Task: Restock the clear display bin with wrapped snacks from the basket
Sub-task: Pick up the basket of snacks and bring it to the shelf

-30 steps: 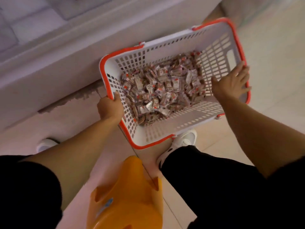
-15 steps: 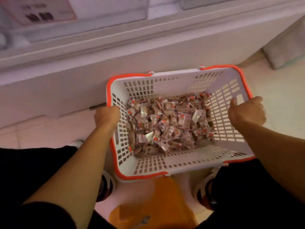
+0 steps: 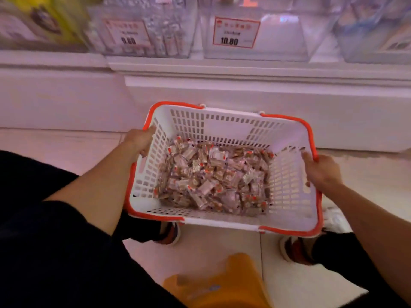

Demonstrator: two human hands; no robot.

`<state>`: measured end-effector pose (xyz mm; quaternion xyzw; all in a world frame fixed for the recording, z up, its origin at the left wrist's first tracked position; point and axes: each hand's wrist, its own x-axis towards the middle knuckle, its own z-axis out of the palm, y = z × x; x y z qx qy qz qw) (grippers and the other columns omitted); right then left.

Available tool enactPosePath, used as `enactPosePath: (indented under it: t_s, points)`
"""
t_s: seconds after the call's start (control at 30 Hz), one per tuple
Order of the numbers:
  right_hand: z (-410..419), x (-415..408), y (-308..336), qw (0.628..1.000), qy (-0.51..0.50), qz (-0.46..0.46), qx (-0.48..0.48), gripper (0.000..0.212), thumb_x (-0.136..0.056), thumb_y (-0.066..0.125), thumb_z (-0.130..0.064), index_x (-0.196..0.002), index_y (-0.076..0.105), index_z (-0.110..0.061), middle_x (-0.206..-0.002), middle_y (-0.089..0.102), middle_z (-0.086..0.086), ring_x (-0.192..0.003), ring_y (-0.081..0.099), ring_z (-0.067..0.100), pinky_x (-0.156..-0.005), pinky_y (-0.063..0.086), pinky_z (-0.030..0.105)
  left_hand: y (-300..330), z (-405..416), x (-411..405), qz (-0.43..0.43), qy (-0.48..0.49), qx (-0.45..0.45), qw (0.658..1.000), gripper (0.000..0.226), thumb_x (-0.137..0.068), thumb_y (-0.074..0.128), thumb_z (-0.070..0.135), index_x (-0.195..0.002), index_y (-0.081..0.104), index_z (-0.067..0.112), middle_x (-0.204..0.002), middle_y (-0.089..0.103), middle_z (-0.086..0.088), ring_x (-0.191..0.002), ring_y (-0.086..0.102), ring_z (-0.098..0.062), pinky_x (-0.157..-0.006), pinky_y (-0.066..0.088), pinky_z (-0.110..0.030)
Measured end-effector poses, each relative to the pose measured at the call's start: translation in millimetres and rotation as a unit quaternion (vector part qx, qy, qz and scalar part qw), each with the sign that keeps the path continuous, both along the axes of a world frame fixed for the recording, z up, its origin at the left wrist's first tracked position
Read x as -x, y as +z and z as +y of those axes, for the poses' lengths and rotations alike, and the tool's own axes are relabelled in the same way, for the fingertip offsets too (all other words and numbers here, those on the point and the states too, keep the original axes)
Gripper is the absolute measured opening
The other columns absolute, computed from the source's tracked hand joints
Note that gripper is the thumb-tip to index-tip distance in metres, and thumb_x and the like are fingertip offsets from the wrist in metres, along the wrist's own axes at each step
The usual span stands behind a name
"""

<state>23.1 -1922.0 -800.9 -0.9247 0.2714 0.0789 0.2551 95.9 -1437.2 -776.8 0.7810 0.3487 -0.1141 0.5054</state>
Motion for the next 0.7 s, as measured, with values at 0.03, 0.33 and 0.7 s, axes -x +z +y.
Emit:
enactPosePath:
  t_s: [0.03, 0.33, 0.7]
  points:
    - [-1.1, -2.6, -3.4, 1.0, 0.003, -0.008, 0.008, 0.069, -0.094, 0.032, -0.063, -0.064, 0.061, -0.007, -0.042, 0.061, 0.008, -0.048, 0.067, 0.026, -0.065, 0.051, 0.033, -7.0, 1.3, -2.4, 0.001, -0.005, 0.01, 1.0, 0.046, -0.091, 0.06, 0.053, -0.066, 0.044, 0.018, -0.044, 0.037, -0.001, -0.03, 0.025, -0.014, -0.036, 0.021, -0.015]
    - [-13.0, -12.9, -10.8, 0.988, -0.016, -0.035, 0.153, 0.073, -0.098, 0.023, -0.06, -0.088, 0.065, -0.001, -0.091, 0.066, 0.031, -0.088, 0.064, 0.049, -0.074, 0.05, 0.046, -44.9, -18.1, 5.6, 0.015, 0.003, -0.012, 1.0, 0.071, -0.071, 0.052, 0.086, -0.062, 0.048, 0.015, -0.04, 0.04, 0.0, -0.031, 0.032, -0.015, -0.039, 0.029, -0.022]
    - [50.8, -73.9, 177.0, 0.817, 0.364, 0.339, 0.291, 0.06, -0.099, 0.033, -0.06, -0.111, 0.064, -0.01, -0.126, 0.06, 0.013, -0.105, 0.063, 0.026, -0.074, 0.05, 0.027, 112.9, -37.9, -18.8, 0.263, -0.499, -0.352, 0.747, 0.07, -0.096, 0.039, 0.064, -0.141, 0.048, 0.01, -0.143, 0.051, -0.014, -0.123, 0.054, -0.031, -0.092, 0.044, -0.036]
